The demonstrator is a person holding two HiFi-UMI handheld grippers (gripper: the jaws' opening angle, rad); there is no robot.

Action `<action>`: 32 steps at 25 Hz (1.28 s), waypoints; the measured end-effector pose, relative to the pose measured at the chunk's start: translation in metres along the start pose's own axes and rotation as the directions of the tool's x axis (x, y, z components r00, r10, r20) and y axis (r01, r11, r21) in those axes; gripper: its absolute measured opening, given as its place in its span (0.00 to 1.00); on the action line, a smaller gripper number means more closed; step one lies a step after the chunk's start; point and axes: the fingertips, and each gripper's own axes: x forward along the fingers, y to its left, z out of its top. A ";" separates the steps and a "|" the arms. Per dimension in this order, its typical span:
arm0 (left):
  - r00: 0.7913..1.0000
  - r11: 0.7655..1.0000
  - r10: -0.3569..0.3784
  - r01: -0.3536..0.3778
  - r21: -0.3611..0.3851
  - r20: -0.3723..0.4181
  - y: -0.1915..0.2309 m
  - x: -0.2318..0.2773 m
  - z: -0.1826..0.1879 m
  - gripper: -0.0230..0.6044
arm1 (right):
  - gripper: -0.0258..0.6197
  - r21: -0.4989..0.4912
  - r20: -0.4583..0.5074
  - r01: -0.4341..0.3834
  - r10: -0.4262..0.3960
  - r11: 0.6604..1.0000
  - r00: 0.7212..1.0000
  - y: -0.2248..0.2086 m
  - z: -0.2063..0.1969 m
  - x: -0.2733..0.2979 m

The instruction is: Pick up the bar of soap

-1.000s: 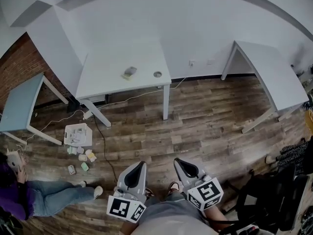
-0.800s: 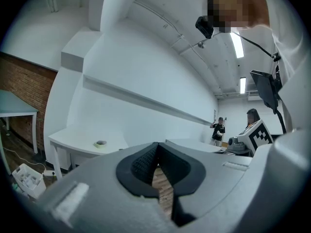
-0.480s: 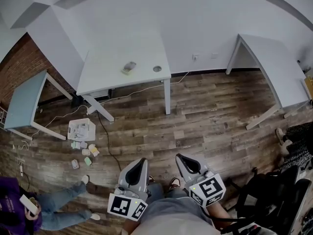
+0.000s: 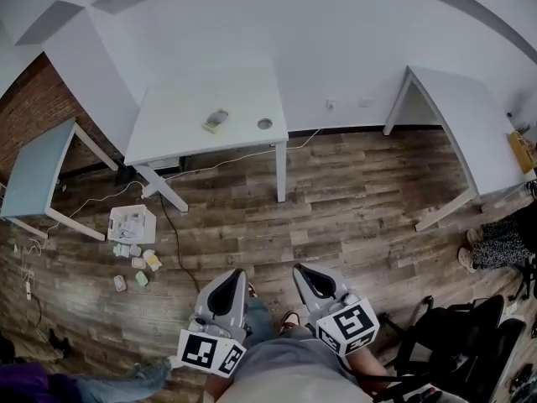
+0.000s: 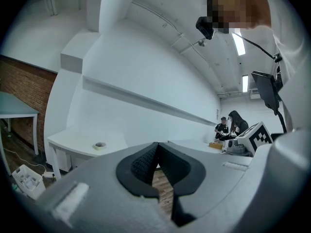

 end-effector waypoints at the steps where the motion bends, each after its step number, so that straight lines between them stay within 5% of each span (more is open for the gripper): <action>1: 1.000 1.000 -0.004 0.004 -0.001 0.003 0.002 0.004 0.002 0.03 | 0.04 -0.002 0.000 0.001 -0.001 1.000 1.000 -0.001 0.002 0.003; 10: 0.999 1.000 -0.016 0.016 -0.023 0.029 0.039 0.035 0.011 0.03 | 0.04 -0.024 -0.017 0.001 -0.002 1.000 1.000 -0.010 0.016 0.046; 32: 0.999 0.999 0.013 -0.011 -0.044 0.036 0.213 0.065 0.047 0.03 | 0.04 -0.052 -0.048 -0.015 0.013 0.999 0.999 0.027 0.055 0.221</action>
